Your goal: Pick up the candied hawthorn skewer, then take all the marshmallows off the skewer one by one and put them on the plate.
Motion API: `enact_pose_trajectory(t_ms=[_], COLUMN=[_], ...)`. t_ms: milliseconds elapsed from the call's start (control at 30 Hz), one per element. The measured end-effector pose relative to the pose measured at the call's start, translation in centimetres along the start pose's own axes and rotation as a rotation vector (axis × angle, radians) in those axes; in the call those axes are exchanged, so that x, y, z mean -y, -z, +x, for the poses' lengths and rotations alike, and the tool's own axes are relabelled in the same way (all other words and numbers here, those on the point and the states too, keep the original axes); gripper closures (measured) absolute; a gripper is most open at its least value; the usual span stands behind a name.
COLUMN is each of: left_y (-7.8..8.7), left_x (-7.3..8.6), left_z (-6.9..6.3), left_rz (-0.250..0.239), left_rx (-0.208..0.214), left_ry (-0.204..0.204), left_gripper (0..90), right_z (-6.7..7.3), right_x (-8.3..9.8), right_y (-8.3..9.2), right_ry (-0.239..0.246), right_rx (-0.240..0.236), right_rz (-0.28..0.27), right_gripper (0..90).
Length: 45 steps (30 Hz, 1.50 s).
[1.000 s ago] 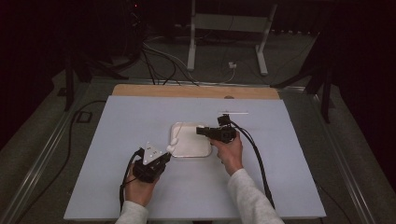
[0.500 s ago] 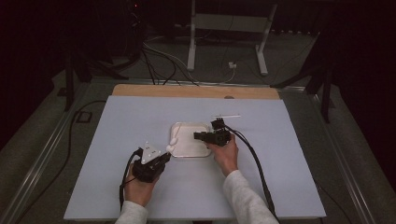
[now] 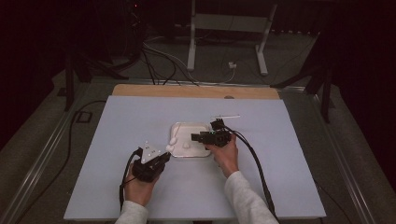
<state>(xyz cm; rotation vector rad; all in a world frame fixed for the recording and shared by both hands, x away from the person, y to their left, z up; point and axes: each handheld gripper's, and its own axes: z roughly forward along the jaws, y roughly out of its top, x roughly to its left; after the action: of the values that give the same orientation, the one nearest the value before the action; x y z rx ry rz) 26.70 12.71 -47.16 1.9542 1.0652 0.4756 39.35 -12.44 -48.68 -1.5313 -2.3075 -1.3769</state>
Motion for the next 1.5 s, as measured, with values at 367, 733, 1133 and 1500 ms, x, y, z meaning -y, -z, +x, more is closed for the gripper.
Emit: enact_pose_trajectory(t_ms=[367,733,1133,1500], left_y=[-0.1,-0.2,-0.3,-0.4], left_x=[0.0,0.0,0.0,0.0], left_z=[0.0,0.0,-0.1,-0.4], left_rz=[-0.002,-0.004,-0.007,-0.006], left_rx=[0.000,0.000,0.004,0.006], left_ry=[0.000,0.002,0.007,0.006], left_gripper=[90.0,90.0,90.0,90.0], right_z=[1.8,3.1,4.4,5.2], right_x=[-0.2,-0.3,0.2,0.7], right_y=[1.9,4.3,4.3,3.0], right_ry=[0.048,0.114,0.111,0.076], right_rx=[-0.073,-0.168,-0.273,-0.363], right_rz=[-0.058,-0.100,-0.100,-0.074], right_gripper=[22.0,12.2,12.2,38.7])
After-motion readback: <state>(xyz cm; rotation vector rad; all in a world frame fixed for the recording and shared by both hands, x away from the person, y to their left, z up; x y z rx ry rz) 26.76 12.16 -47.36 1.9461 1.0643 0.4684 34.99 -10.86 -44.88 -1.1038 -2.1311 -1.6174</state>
